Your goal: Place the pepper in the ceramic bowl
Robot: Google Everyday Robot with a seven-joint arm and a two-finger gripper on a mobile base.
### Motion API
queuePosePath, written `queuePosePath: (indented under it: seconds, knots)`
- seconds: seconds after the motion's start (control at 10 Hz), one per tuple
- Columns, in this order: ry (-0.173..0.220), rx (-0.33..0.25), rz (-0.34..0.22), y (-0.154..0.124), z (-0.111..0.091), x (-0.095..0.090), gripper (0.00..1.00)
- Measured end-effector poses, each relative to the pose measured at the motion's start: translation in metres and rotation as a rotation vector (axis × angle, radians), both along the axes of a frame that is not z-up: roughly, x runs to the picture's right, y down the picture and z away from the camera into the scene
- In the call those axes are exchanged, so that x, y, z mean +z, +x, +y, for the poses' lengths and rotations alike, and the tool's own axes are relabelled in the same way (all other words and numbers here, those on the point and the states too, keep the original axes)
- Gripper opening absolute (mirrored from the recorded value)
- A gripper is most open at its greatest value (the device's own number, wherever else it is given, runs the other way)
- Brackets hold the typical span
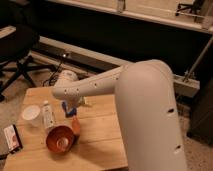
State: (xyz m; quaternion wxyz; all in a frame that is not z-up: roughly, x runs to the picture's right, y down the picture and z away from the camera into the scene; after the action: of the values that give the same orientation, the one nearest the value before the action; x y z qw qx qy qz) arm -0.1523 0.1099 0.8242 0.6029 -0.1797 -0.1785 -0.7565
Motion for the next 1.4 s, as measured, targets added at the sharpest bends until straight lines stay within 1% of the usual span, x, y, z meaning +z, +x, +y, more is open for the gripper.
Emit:
queuePosePath:
  seconds: [0.2,0.3,0.4,0.5,0.6,0.8,0.9,1.0,1.1,1.2,1.3,1.4]
  knots:
    - [-0.04,-0.003,0.005,-0.002,0.016,0.006,0.8]
    - [-0.07,-0.015,-0.002,-0.008,0.03,0.006,0.8]
    - [-0.101,-0.039,-0.01,-0.014,0.046,0.006,0.8]
    - [-0.118,-0.054,-0.009,-0.016,0.057,0.008,0.8]
    - [-0.127,-0.063,-0.004,-0.016,0.063,0.011,0.8]
    - [-0.127,-0.061,0.01,-0.018,0.065,0.02,0.79]
    - [-0.124,-0.05,0.014,-0.02,0.063,0.024,0.74]
    - [-0.124,-0.042,0.016,-0.023,0.062,0.026,0.65]
    - [-0.127,-0.034,0.014,-0.027,0.062,0.027,0.53]
    - [-0.129,-0.032,0.013,-0.029,0.062,0.027,0.45]
    - [-0.134,-0.035,0.012,-0.032,0.064,0.027,0.35]
    - [-0.139,-0.048,0.014,-0.035,0.065,0.026,0.22]
